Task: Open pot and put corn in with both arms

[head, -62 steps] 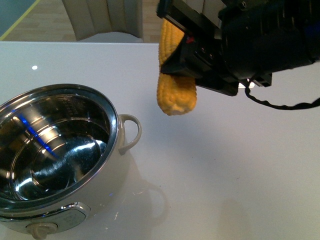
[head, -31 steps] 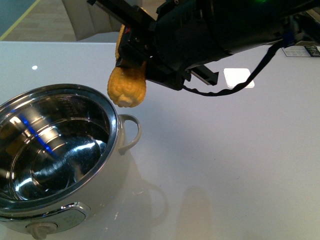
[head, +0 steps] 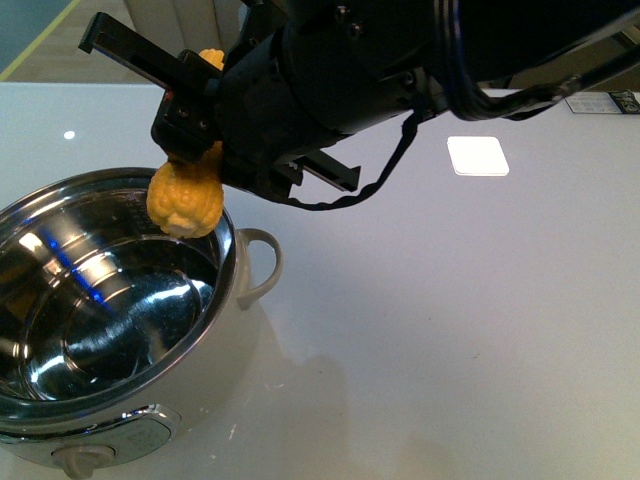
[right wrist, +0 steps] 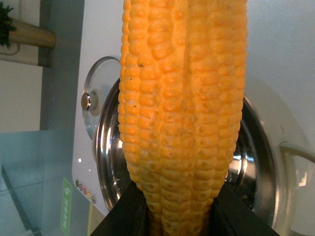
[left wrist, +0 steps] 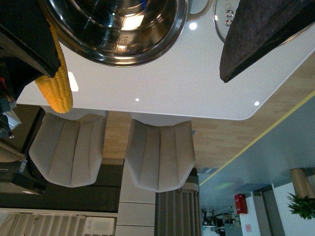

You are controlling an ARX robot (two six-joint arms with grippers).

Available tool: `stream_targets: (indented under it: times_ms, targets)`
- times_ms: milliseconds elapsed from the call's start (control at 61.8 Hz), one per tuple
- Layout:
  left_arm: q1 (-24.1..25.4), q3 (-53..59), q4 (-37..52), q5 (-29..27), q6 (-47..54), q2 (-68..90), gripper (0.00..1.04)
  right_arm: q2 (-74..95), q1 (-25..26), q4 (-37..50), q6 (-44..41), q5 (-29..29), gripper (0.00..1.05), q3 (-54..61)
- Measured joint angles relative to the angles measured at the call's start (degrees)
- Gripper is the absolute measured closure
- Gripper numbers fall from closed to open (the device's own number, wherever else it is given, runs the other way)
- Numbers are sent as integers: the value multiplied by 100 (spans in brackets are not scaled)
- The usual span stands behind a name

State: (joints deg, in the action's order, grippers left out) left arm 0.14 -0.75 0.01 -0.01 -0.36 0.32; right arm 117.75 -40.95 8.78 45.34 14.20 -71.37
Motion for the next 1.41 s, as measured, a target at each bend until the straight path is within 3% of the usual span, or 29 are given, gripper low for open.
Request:
stream_targets:
  times_ms: [243, 712, 857, 1084, 1326, 1407]
  targets:
    - [0, 0, 0, 0, 0, 0, 7, 376, -304, -177, 9, 63, 85, -133]
    - [0, 0, 0, 0, 0, 0, 7, 549, -337, -74, 184, 131, 8, -151]
    - [0, 0, 0, 0, 0, 0, 7, 229, -127, 116, 271, 70, 9, 232]
    - [0, 0, 0, 0, 0, 0, 7, -1185, 645, 514, 188, -101, 9, 1379]
    - [0, 0, 0, 0, 0, 0, 7, -3921, 2017, -55, -1198, -417, 9, 3222]
    - [0, 0, 0, 0, 0, 0, 7, -4583, 2251, -280, -1561, -498, 9, 3585]
